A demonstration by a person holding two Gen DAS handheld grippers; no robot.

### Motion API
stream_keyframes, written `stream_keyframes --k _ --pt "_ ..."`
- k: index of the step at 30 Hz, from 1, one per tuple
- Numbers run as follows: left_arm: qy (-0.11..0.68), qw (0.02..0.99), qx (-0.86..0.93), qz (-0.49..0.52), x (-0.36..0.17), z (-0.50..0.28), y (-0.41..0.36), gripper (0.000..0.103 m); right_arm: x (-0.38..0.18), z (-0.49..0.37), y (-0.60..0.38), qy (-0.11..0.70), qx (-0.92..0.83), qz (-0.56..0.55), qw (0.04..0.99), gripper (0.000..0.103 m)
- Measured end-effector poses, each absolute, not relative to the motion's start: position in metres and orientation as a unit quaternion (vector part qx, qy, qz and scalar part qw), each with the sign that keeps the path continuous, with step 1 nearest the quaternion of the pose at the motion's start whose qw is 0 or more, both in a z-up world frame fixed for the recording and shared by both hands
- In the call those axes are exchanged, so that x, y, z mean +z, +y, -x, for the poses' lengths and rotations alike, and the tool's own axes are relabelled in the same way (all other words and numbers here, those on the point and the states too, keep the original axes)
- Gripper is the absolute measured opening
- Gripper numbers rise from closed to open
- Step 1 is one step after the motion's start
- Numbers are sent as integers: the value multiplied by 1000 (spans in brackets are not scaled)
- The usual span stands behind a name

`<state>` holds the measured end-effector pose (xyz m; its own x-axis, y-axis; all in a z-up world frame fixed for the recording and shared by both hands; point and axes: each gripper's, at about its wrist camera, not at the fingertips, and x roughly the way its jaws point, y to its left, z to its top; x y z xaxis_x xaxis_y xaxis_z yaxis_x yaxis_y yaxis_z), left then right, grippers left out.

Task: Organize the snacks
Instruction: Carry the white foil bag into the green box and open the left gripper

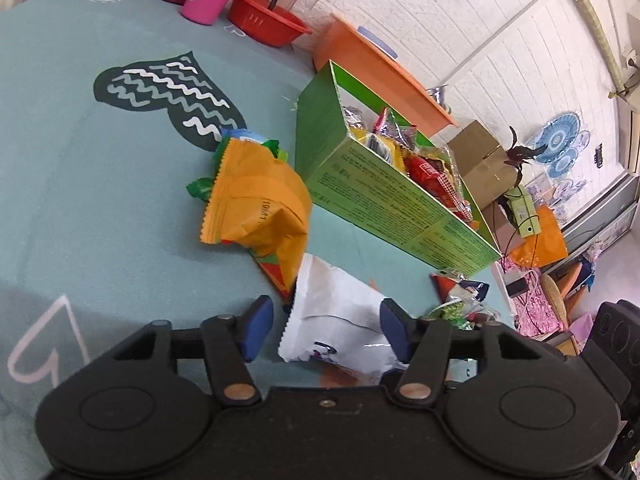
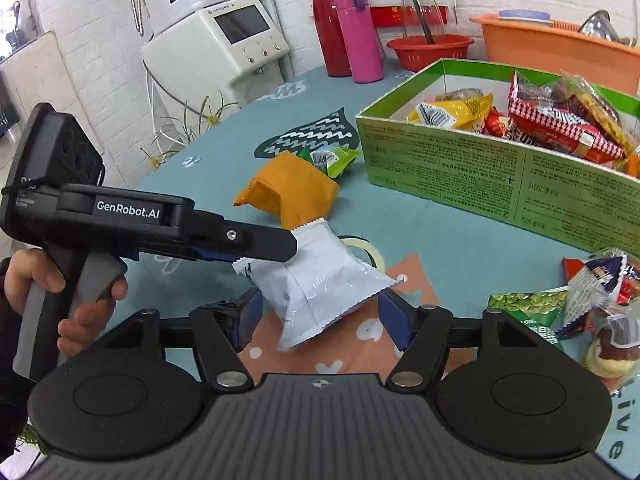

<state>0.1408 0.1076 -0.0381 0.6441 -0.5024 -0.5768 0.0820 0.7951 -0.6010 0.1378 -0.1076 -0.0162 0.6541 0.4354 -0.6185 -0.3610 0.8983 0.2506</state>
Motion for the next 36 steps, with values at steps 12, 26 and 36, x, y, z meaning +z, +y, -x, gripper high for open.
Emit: stream_keyframes --k 12,26,36 --pt "330 888 -204 245 9 -134 80 48 3 -129 -128 317 229 -39 920 42" --pt "260 918 -227 196 78 -222 48 49 69 -185 -172 204 167 -48 964 40" --pt "290 906 -229 205 48 -288 46 50 54 -247 -199 214 131 -68 966 39"
